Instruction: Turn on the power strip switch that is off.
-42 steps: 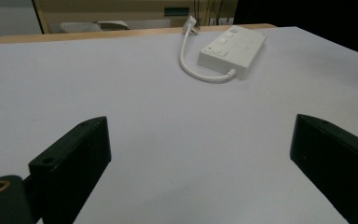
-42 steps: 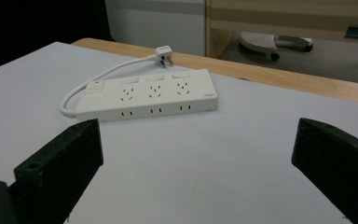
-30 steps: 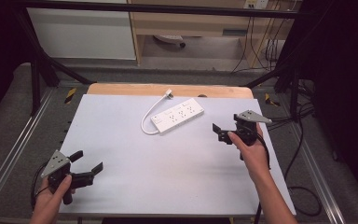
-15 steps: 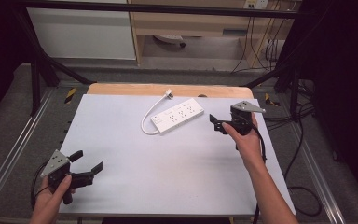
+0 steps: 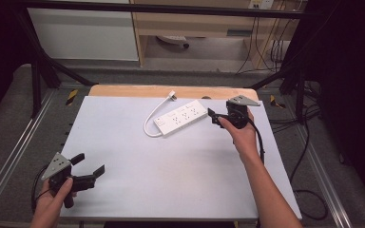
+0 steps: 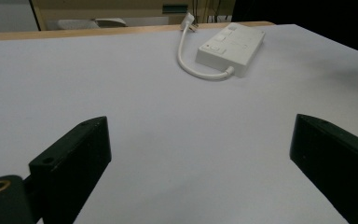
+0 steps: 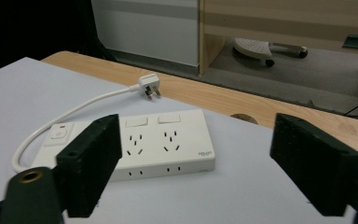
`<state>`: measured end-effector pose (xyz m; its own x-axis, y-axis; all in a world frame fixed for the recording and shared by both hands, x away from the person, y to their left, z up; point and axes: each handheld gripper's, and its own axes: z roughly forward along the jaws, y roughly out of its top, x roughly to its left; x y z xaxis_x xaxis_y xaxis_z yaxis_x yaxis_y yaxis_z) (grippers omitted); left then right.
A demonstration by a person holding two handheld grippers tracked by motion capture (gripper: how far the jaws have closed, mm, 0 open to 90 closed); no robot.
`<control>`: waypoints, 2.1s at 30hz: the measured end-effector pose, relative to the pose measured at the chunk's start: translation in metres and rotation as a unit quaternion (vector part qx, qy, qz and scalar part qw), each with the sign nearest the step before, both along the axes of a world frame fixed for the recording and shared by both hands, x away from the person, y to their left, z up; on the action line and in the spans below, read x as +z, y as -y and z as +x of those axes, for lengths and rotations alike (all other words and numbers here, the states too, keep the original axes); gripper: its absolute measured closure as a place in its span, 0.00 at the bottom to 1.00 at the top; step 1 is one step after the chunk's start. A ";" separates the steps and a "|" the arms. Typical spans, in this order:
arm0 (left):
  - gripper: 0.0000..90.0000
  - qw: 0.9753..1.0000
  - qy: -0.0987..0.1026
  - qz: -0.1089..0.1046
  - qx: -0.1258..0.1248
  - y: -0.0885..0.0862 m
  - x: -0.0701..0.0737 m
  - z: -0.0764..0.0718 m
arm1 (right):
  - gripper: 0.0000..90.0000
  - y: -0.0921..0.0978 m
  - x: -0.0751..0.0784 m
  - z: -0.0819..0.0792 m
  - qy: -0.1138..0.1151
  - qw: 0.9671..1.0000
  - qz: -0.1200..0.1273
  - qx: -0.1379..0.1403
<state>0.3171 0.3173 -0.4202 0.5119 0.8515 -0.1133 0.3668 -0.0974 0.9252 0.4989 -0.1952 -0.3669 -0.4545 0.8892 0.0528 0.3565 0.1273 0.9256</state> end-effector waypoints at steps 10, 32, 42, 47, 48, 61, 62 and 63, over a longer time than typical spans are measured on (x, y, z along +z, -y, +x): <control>0.06 1.000 0.001 0.000 -0.001 0.000 0.000 0.000 | 0.35 -0.005 -0.004 0.015 0.009 1.000 0.007 -0.010; 0.06 1.000 0.000 0.000 -0.002 -0.001 0.000 0.001 | 0.67 -0.005 -0.014 0.040 0.023 0.999 0.008 -0.034; 0.06 1.000 0.001 -0.002 -0.003 -0.001 0.000 0.001 | 0.75 -0.009 -0.019 0.050 0.022 0.999 0.009 -0.038; 0.06 1.000 0.001 -0.003 -0.003 -0.001 0.000 0.001 | 0.80 -0.010 -0.021 0.055 0.023 0.999 0.011 -0.039; 0.06 1.000 0.001 -0.003 -0.003 -0.001 0.000 0.001 | 0.81 -0.011 -0.021 0.056 0.024 0.999 0.012 -0.040; 0.06 1.000 0.001 -0.004 -0.003 -0.002 0.000 0.001 | 0.91 -0.011 -0.032 0.065 0.024 0.998 0.023 -0.053; 0.06 1.000 0.001 -0.003 -0.003 -0.002 0.000 0.001 | 0.92 -0.010 -0.033 0.066 0.023 0.998 0.028 -0.053; 0.06 1.000 0.001 -0.004 -0.003 -0.002 0.000 0.001 | 0.92 -0.010 -0.033 0.066 0.023 0.998 0.028 -0.053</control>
